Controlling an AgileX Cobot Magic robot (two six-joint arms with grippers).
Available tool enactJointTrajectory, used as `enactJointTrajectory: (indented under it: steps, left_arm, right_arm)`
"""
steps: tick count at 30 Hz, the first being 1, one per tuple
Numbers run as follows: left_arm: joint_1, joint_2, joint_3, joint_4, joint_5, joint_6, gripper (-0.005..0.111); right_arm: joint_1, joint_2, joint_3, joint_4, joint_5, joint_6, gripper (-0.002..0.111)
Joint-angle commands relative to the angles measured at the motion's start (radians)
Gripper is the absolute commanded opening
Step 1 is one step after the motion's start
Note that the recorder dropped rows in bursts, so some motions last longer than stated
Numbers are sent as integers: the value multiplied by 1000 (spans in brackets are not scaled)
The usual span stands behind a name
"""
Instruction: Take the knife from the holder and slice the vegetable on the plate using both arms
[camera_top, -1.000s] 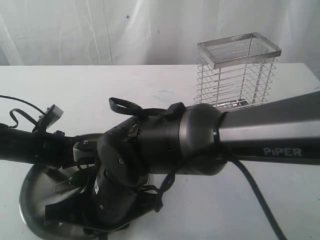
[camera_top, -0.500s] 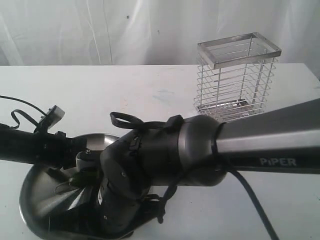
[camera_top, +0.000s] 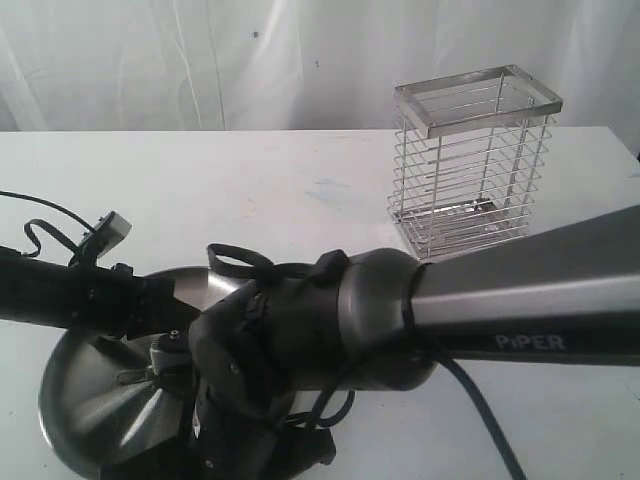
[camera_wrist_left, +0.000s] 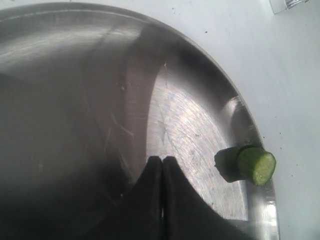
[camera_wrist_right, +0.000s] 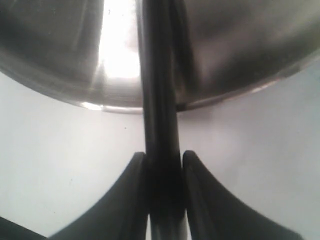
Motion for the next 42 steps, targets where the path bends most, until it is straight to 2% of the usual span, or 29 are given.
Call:
enactJointTrajectory:
  steps: [1, 5, 13, 23, 32, 42]
  left_arm:
    - [-3, 61, 27, 52, -116, -44, 0]
    - [-3, 61, 27, 32, -80, -51, 0]
    - [8, 45, -47, 8, 107, -53, 0]
    - [43, -53, -76, 33, 205, -59, 0]
    - [43, -137, -76, 19, 220, -59, 0]
    - [43, -169, -76, 28, 236, -53, 0]
  right_arm:
    - [2, 5, 13, -7, 12, 22, 0]
    - [2, 5, 13, -7, 12, 22, 0]
    - [2, 5, 13, 1, 52, 22, 0]
    - [2, 5, 13, 4, 47, 22, 0]
    - [2, 5, 13, 47, 92, 22, 0]
    - [-6, -28, 13, 52, 65, 22, 0]
